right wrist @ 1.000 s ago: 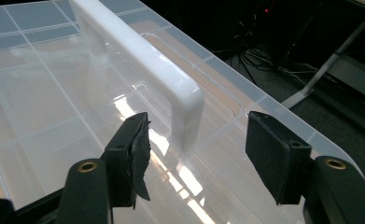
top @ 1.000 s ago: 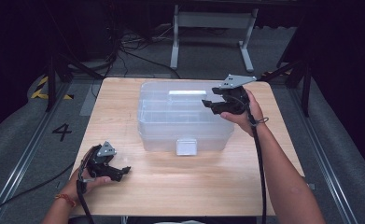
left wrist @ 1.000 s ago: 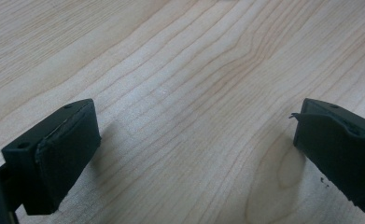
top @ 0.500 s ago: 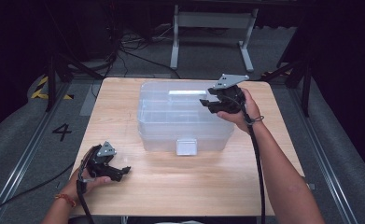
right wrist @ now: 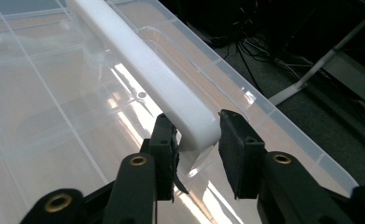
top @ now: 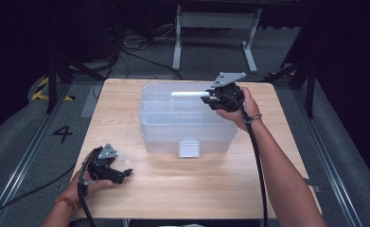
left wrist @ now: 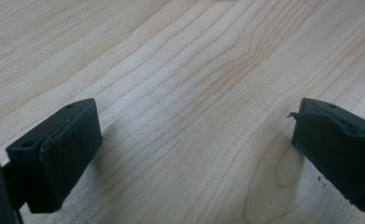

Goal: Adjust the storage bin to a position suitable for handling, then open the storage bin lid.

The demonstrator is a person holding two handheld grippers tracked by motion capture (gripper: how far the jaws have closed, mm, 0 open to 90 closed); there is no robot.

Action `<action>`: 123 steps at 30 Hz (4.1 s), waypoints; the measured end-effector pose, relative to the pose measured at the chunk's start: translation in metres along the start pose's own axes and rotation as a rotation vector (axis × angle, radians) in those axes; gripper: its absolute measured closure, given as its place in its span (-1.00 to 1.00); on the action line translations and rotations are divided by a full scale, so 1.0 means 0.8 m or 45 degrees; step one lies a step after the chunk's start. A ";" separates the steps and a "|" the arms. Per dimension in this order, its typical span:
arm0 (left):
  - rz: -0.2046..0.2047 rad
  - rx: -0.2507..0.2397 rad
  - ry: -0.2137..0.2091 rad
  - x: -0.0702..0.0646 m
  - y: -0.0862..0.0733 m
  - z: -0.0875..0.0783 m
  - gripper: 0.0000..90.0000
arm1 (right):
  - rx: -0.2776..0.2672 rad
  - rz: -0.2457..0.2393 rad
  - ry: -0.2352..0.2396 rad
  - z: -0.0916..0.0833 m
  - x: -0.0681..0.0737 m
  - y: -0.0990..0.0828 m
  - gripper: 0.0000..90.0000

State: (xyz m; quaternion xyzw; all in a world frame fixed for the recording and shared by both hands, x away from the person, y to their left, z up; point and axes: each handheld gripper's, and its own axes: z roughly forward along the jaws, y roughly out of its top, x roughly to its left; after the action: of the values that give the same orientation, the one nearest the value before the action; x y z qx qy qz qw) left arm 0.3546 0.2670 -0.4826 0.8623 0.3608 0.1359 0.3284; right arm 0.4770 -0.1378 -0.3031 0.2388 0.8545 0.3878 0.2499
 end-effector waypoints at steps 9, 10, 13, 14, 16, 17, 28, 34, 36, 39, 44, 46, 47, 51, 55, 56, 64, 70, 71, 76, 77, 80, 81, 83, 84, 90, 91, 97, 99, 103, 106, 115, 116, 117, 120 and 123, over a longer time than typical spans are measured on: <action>-0.019 -0.017 -0.005 0.002 -0.001 -0.004 -0.66 | 0.023 -0.014 -0.024 0.004 0.004 0.004 0.60; -0.005 -0.020 0.007 0.003 0.000 -0.004 -0.65 | 0.025 -0.015 -0.030 0.004 0.004 0.004 0.60; -0.021 -0.019 0.008 0.002 0.001 -0.004 -0.59 | 0.028 -0.014 -0.033 0.004 0.004 0.005 0.60; -0.023 -0.019 0.008 0.002 0.001 -0.005 -0.57 | 0.030 -0.014 -0.032 0.004 0.004 0.005 0.60; -0.025 -0.014 0.006 0.003 0.002 -0.006 -0.49 | 0.030 -0.012 -0.029 0.004 0.004 0.006 0.60; -0.031 -0.012 0.000 0.003 0.002 -0.006 -0.46 | 0.031 -0.013 -0.028 0.004 0.004 0.006 0.60; 0.012 -0.132 0.014 0.005 0.023 -0.023 -0.37 | 0.034 0.004 -0.015 0.003 -0.003 0.011 0.60; 0.019 -0.209 0.022 0.007 0.035 -0.037 -0.32 | 0.050 0.016 -0.005 0.003 -0.006 0.015 0.60; 0.038 -0.220 0.037 0.006 0.040 -0.042 -0.32 | 0.058 0.014 -0.002 0.004 -0.007 0.016 0.60; 0.053 -0.251 0.030 0.005 0.047 -0.048 -0.31 | 0.067 0.017 -0.003 0.004 -0.007 0.018 0.60; 0.087 -0.253 0.046 0.000 0.060 -0.053 -0.26 | 0.057 0.021 0.002 0.004 -0.009 0.018 0.60; 0.101 -0.269 0.045 -0.003 0.066 -0.055 -0.24 | 0.060 0.023 0.003 0.004 -0.010 0.019 0.60; 0.101 -0.269 0.045 -0.003 0.066 -0.055 -0.22 | 0.060 0.023 0.003 0.004 -0.010 0.019 0.60; 0.125 -0.290 0.029 -0.009 0.083 -0.057 -0.13 | 0.069 0.036 0.009 0.005 -0.015 0.024 0.59; 0.131 -0.319 0.005 -0.010 0.091 -0.060 -0.02 | 0.084 0.044 0.014 0.005 -0.018 0.029 0.59; 0.131 -0.319 0.005 -0.010 0.091 -0.060 -0.01 | 0.084 0.044 0.014 0.005 -0.018 0.029 0.59; 0.139 -0.360 -0.040 -0.017 0.104 -0.059 0.22 | 0.108 0.052 0.016 0.006 -0.022 0.034 0.58; 0.165 -0.345 -0.042 -0.021 0.111 -0.055 0.41 | 0.115 0.054 0.012 0.006 -0.023 0.037 0.58; 0.166 -0.346 -0.046 -0.021 0.111 -0.055 0.46 | 0.117 0.056 0.011 0.006 -0.023 0.038 0.58; 0.166 -0.353 -0.054 -0.025 0.118 -0.049 0.56 | 0.121 0.054 0.006 0.006 -0.025 0.040 0.57; 0.166 -0.353 -0.054 -0.025 0.118 -0.049 0.57 | 0.121 0.054 0.006 0.006 -0.025 0.040 0.57; 0.155 -0.354 -0.045 -0.025 0.122 -0.044 0.60 | 0.121 0.054 0.005 0.006 -0.025 0.040 0.57; 0.151 -0.351 -0.040 -0.024 0.123 -0.042 0.61 | 0.121 0.053 0.005 0.006 -0.025 0.040 0.57; 0.139 -0.352 -0.037 -0.023 0.124 -0.039 0.64 | 0.122 0.051 0.006 0.006 -0.025 0.040 0.57; 0.123 -0.354 -0.041 -0.023 0.124 -0.038 0.64 | 0.123 0.052 0.005 0.006 -0.025 0.040 0.57; 0.077 -0.374 -0.022 -0.019 0.125 -0.032 0.80 | 0.120 0.055 0.004 0.006 -0.024 0.040 0.57; 0.074 -0.377 -0.017 -0.018 0.125 -0.032 0.82 | 0.119 0.056 0.003 0.006 -0.024 0.040 0.57; 0.068 -0.395 0.003 -0.017 0.123 -0.028 0.95 | 0.115 0.052 -0.001 0.005 -0.022 0.038 0.57; 0.063 -0.398 0.004 -0.017 0.122 -0.028 0.97 | 0.109 0.051 -0.005 0.005 -0.022 0.036 0.57; 0.059 -0.405 0.004 -0.015 0.122 -0.027 0.98 | 0.096 0.062 -0.011 0.002 -0.021 0.033 0.57; 0.059 -0.405 0.005 -0.016 0.122 -0.027 0.98 | 0.074 0.079 -0.002 -0.005 -0.022 0.030 0.55; 0.075 -0.413 0.019 -0.016 0.122 -0.027 0.99 | -0.017 0.108 -0.083 -0.048 -0.032 0.000 0.54; 0.075 -0.413 0.019 -0.016 0.122 -0.027 0.99 | -0.017 0.108 -0.083 -0.048 -0.032 0.000 0.54; 0.083 -0.411 0.024 -0.016 0.122 -0.027 0.99 | -0.019 0.109 -0.098 -0.055 -0.035 -0.004 0.54; 0.091 -0.413 0.027 -0.015 0.123 -0.026 0.99 | -0.047 0.104 -0.150 -0.083 -0.043 -0.022 0.48; 0.087 -0.403 0.028 -0.015 0.124 -0.026 0.99 | -0.057 0.096 -0.208 -0.098 -0.045 -0.037 0.43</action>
State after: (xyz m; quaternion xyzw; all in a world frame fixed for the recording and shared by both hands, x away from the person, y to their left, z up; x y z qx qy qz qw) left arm 0.3890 0.2161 -0.4013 0.8100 0.3088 0.2115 0.4515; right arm 0.4502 -0.2195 -0.2723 0.2959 0.8129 0.3949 0.3093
